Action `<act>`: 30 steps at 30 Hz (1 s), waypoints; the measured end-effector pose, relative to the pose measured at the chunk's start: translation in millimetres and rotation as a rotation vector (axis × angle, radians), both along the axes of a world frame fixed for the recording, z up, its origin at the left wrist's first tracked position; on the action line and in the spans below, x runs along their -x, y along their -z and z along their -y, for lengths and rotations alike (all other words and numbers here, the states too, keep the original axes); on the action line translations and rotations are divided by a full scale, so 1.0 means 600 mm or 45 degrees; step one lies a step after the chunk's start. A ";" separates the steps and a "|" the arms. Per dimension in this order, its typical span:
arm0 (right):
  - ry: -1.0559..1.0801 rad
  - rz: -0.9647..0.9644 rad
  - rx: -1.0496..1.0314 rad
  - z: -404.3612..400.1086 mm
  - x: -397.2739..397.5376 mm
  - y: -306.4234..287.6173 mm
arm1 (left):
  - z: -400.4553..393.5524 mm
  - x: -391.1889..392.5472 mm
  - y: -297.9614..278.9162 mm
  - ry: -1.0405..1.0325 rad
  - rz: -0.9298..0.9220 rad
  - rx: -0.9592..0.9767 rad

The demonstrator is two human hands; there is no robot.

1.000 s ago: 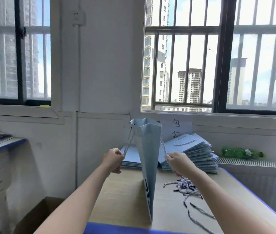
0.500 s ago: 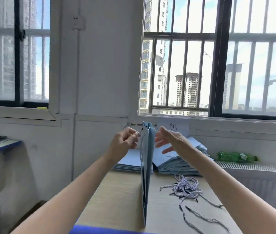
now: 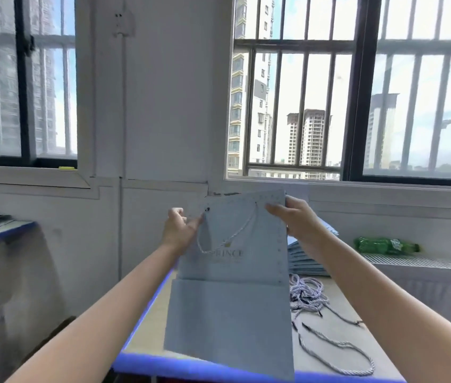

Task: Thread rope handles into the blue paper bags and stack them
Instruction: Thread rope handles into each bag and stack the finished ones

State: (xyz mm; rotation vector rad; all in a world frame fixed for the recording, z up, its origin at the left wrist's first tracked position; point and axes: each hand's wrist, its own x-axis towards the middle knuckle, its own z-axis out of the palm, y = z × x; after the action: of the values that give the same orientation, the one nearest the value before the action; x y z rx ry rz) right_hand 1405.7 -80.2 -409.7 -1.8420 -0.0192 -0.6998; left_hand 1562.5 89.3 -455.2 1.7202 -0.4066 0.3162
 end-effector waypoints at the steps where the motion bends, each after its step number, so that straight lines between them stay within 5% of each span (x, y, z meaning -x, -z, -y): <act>1: -0.034 -0.055 -0.066 0.007 -0.006 0.011 | -0.003 -0.006 0.009 0.035 -0.078 0.023; 6: 0.154 -0.372 -0.108 0.038 -0.072 0.127 | -0.005 -0.004 0.112 0.205 -0.354 0.084; 10: 0.261 -0.535 -0.115 0.057 -0.124 0.230 | 0.017 -0.029 0.175 0.102 -0.427 -0.221; 15: 0.620 -0.691 0.612 0.115 -0.133 0.291 | 0.042 -0.057 0.204 -0.133 -0.425 -0.714; 21: 0.722 -0.710 0.777 0.185 -0.144 0.283 | 0.077 -0.073 0.218 -0.187 -0.274 -1.018; 26: 0.401 -0.507 0.869 0.138 -0.209 0.239 | 0.097 -0.118 0.183 -0.079 -0.084 -1.106; 30: 0.012 -0.849 1.320 0.086 -0.242 0.293 | 0.104 -0.110 0.234 0.162 0.067 -1.544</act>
State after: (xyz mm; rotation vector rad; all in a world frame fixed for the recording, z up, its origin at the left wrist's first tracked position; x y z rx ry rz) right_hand 1551.2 -131.9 -585.3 -2.9939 0.0777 0.0109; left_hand 1628.4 27.1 -595.8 2.8421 -0.8451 -0.0200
